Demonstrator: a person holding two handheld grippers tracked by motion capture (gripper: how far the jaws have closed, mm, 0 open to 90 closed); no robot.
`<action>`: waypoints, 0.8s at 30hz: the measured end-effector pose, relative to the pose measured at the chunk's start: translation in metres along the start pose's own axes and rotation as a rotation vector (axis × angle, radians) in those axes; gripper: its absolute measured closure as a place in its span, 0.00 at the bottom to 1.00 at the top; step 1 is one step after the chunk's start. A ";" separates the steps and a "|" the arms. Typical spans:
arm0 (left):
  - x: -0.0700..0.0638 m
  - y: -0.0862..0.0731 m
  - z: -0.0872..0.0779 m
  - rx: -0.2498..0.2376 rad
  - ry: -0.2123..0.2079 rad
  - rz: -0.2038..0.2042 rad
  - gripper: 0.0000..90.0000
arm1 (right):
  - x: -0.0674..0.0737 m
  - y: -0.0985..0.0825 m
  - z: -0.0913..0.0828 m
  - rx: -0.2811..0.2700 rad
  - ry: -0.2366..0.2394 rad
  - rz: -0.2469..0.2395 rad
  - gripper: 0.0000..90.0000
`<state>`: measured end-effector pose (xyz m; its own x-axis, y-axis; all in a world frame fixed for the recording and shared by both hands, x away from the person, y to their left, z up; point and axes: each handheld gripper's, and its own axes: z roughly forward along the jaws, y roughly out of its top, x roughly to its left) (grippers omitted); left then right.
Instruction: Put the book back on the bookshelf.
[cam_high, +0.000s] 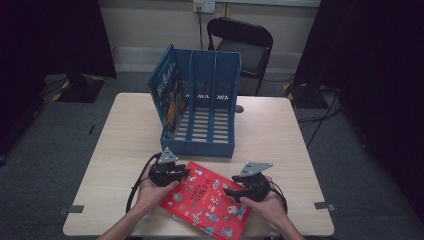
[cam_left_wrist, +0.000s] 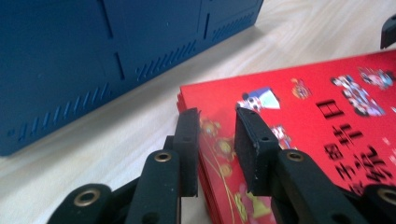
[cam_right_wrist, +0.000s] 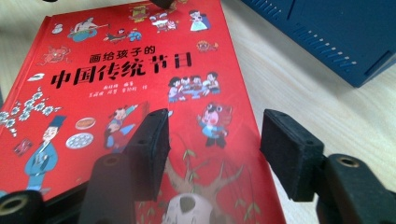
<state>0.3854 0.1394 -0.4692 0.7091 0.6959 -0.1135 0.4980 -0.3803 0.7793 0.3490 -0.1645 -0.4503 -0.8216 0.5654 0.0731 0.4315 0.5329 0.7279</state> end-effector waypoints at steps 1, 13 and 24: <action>-0.001 0.001 0.003 -0.006 -0.006 -0.002 0.79 | 0.000 0.000 0.001 -0.001 -0.001 0.003 0.46; -0.016 0.020 0.027 0.005 -0.048 0.003 0.79 | -0.004 0.003 0.009 -0.004 0.018 0.023 0.44; -0.013 0.005 0.003 0.053 -0.112 0.030 0.73 | -0.004 0.000 0.013 0.018 0.019 0.029 0.43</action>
<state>0.3802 0.1264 -0.4653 0.7738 0.6126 -0.1613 0.4996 -0.4335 0.7500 0.3570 -0.1582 -0.4598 -0.8155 0.5688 0.1069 0.4616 0.5278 0.7130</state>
